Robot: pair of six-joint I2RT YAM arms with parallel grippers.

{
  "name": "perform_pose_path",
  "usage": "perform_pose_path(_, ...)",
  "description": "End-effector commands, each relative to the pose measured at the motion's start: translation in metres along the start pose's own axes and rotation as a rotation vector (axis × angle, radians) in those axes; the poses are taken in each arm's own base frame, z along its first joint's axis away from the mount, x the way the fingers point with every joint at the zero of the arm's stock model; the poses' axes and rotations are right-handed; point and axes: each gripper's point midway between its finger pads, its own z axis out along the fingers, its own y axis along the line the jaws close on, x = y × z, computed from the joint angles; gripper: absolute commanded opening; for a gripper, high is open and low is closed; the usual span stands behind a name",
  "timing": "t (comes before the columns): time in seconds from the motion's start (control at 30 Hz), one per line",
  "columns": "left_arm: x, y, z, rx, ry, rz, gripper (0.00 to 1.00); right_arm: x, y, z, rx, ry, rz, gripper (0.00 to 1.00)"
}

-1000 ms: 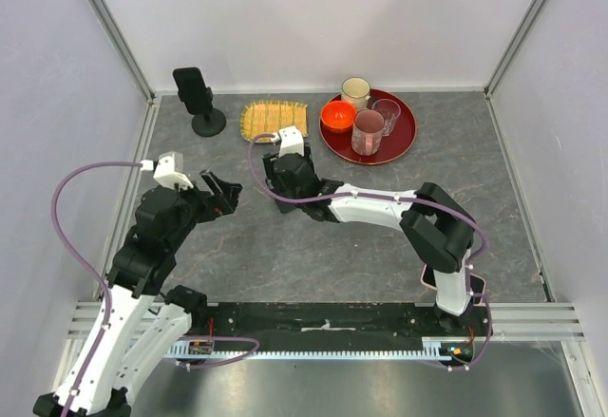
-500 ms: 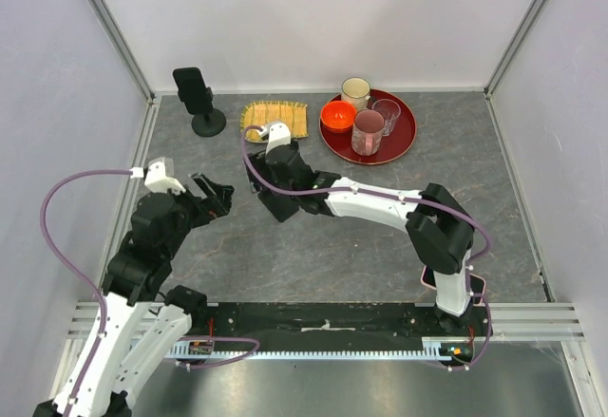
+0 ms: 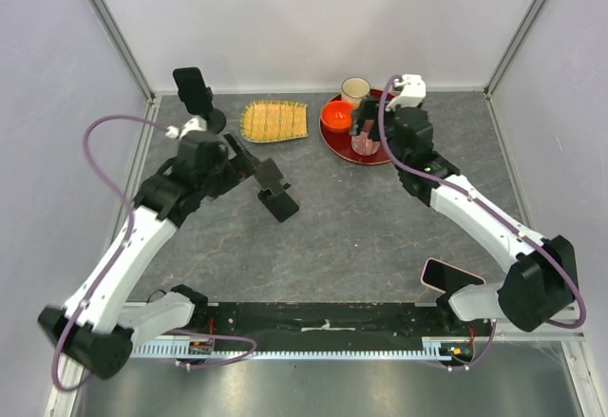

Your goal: Place the phone on the phone stand

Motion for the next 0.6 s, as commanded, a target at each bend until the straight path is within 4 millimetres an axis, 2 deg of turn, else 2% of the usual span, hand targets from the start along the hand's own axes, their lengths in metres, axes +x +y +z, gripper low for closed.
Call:
perform_pose_path(0.0,0.021,0.0,0.02,-0.201,0.066,-0.105,1.0,0.001,-0.042,-0.007,0.051,-0.003,0.007,0.98)
perform_pose_path(0.03,0.018,-0.006,0.02,-0.226,0.055,-0.174,1.0,0.0,-0.047,-0.008,0.055,-0.006,0.014,0.98)
perform_pose_path(0.07,0.027,0.004,0.022,-0.303,0.087,-0.187,1.0,0.0,-0.055,-0.009,0.063,-0.006,0.024,0.98)
perform_pose_path(0.1,0.035,0.009,0.034,-0.376,0.113,-0.19,1.0,-0.004,-0.058,-0.012,0.065,-0.016,0.029,0.98)
perform_pose_path(0.13,0.029,0.002,0.037,-0.401,0.082,-0.217,1.0,-0.007,-0.06,-0.012,0.065,-0.025,0.034,0.98)
perform_pose_path(0.17,0.033,0.009,0.037,-0.465,0.091,-0.204,1.0,-0.005,-0.066,-0.013,0.073,-0.023,0.04,0.98)
perform_pose_path(0.2,0.04,0.011,0.051,-0.519,0.108,-0.186,1.0,-0.007,-0.065,-0.014,0.061,-0.029,0.048,0.98)
perform_pose_path(0.23,0.036,0.001,0.053,-0.513,0.097,-0.192,1.0,-0.007,-0.07,-0.013,0.067,-0.032,0.056,0.98)
perform_pose_path(0.3,0.042,-0.002,0.068,-0.554,0.109,-0.165,1.0,-0.005,-0.071,-0.013,0.054,-0.024,0.065,0.98)
perform_pose_path(0.57,0.052,0.002,0.101,-0.65,0.1,-0.158,1.0,-0.004,-0.088,-0.013,0.068,-0.03,0.095,0.98)
